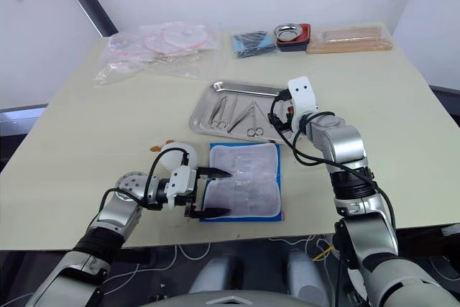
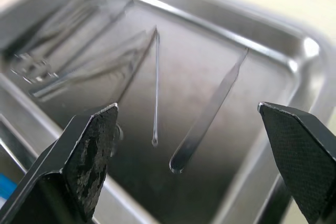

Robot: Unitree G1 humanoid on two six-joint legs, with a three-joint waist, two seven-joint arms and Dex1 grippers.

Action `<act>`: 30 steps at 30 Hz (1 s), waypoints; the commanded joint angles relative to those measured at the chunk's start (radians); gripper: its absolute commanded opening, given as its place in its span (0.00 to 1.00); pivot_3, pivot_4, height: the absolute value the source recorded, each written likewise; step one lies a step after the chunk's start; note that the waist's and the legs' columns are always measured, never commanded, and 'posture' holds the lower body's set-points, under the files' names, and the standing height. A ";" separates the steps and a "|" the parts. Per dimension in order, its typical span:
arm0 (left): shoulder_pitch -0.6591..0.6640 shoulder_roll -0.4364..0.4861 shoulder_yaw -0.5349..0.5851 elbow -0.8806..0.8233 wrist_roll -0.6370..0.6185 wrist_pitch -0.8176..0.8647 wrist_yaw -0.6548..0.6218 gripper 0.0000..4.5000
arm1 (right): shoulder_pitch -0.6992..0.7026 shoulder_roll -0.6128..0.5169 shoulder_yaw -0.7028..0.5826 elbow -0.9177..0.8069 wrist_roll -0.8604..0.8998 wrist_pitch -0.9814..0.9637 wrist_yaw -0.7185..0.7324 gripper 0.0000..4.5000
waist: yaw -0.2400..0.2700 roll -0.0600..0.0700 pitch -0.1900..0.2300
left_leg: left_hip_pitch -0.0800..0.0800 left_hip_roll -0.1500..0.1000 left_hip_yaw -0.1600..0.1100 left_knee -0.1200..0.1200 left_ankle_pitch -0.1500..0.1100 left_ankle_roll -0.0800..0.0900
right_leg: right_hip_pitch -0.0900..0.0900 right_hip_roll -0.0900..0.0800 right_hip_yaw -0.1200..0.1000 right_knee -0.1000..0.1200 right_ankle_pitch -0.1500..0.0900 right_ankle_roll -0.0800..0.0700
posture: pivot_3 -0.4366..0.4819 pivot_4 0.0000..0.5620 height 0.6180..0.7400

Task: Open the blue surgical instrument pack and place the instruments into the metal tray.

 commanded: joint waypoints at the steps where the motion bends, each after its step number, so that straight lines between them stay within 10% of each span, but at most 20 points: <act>1: 0.074 0.032 -0.066 0.094 0.126 0.043 0.014 1.00 | 0.043 -0.042 -0.008 -0.083 0.030 -0.091 0.080 0.99 | 0.000 0.000 0.000 | 0.000 0.000 0.000 0.000 0.000 0.000 | 0.000 0.000 0.000 0.000 0.000 0.000 | 0.48 0.27 1.00; 30: 0.105 0.117 0.148 -0.427 -0.189 0.273 0.074 1.00 | 0.416 -0.164 -0.111 -0.265 0.250 -0.578 0.447 0.99 | 0.002 -0.027 0.029 | -0.027 0.006 0.002 -0.002 -0.001 0.001 | -0.027 0.006 0.001 -0.001 0.002 -0.003 | 0.48 0.27 1.00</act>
